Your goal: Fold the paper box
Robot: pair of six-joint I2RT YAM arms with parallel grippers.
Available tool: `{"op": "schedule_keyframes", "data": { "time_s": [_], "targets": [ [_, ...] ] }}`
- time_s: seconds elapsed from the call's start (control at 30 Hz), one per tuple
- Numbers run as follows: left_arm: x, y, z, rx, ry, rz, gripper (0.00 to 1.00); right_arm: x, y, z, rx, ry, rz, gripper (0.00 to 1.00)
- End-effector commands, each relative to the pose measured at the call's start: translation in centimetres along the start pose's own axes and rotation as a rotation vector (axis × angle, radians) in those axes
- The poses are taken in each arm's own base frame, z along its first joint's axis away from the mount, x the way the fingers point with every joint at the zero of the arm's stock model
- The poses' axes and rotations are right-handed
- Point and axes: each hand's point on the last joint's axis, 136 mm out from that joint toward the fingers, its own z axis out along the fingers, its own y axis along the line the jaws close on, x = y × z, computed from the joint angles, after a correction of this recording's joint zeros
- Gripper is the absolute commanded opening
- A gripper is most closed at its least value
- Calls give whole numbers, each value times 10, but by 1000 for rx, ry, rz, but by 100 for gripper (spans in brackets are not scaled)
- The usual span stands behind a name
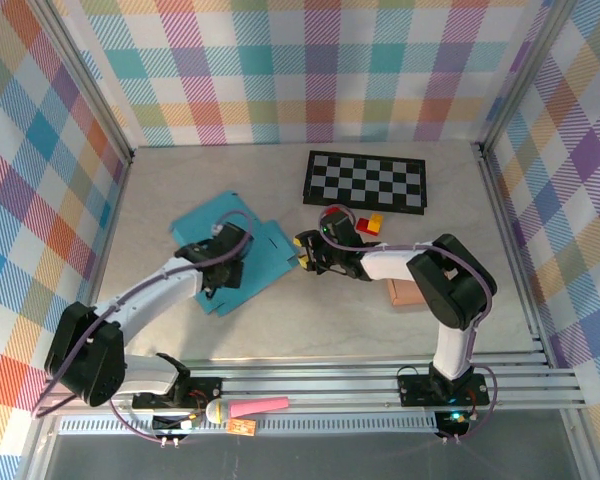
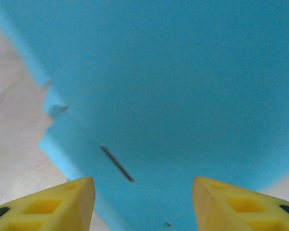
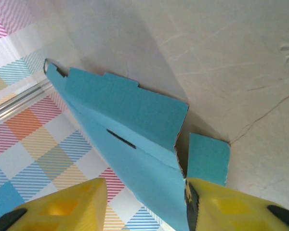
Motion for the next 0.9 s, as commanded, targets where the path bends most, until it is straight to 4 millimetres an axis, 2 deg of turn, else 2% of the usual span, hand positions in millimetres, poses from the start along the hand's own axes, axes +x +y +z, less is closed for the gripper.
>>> {"op": "schedule_keyframes", "data": {
  "time_s": [0.0, 0.1, 0.2, 0.33, 0.5, 0.7, 0.77, 0.87],
  "targets": [
    [-12, 23, 1, 49, 33, -213, 54, -5, 1, 9, -17, 4, 11, 49],
    [-18, 47, 22, 68, 111, -347, 52, -7, -1, 18, -19, 11, 35, 49],
    [-31, 61, 43, 73, 162, -411, 51, -13, -4, 23, -33, -6, 57, 49],
    [-43, 65, 73, 68, 221, -406, 48, -17, 4, 30, -78, -5, 63, 47],
    [-33, 60, 103, 52, 322, -350, 42, -18, 1, 34, -71, -3, 73, 45],
    [-10, 57, 114, 43, 386, -333, 40, -28, 1, 38, -126, -36, 96, 39],
    [-7, 56, 115, 45, 394, -329, 40, -29, 11, 38, -166, -38, 69, 34],
    [-8, 56, 114, 46, 389, -321, 40, -31, 13, 38, -173, -43, 40, 25]
  ]
}}
